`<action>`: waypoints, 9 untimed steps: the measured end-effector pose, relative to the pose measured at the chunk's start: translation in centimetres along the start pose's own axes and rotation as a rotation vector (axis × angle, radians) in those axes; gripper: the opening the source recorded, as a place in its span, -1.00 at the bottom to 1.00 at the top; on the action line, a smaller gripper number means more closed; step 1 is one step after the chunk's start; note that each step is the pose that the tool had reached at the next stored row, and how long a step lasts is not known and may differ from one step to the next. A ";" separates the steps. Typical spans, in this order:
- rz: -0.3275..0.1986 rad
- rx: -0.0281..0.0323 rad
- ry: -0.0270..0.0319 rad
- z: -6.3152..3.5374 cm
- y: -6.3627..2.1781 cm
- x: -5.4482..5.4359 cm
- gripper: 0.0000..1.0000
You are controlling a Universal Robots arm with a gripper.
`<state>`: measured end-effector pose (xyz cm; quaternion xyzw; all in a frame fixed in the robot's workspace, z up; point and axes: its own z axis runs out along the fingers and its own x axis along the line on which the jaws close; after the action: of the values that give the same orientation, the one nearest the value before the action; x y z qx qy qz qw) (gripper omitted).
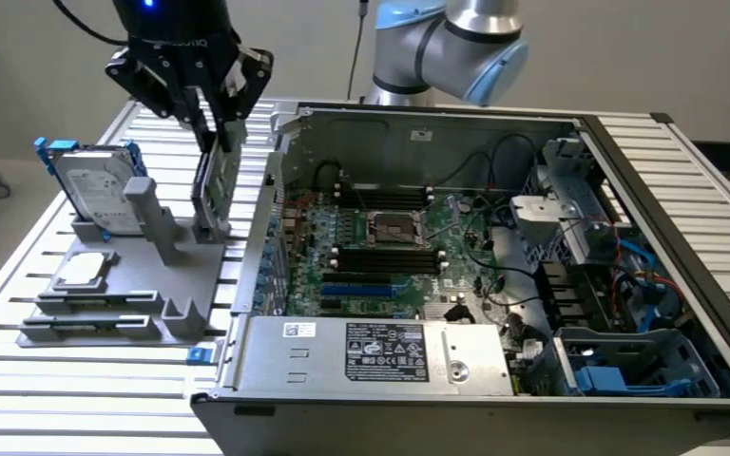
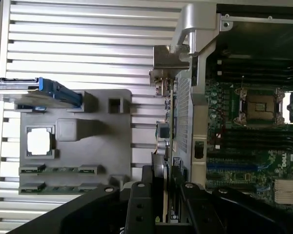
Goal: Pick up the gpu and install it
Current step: 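Pick up the gpu and move the gpu toward the slot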
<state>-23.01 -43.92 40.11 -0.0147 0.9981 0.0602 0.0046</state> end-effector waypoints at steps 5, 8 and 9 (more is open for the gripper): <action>0.001 -0.0045 0.0045 -1.63 0.13 -2.3 -0.47; 0.001 -0.0084 0.0084 -2.55 0.20 -3.7 -0.47; 0.001 -0.0101 0.0095 -2.76 0.22 -4.1 -0.47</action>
<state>-18.93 -43.92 42.92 -0.0144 0.9978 0.0652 -0.0003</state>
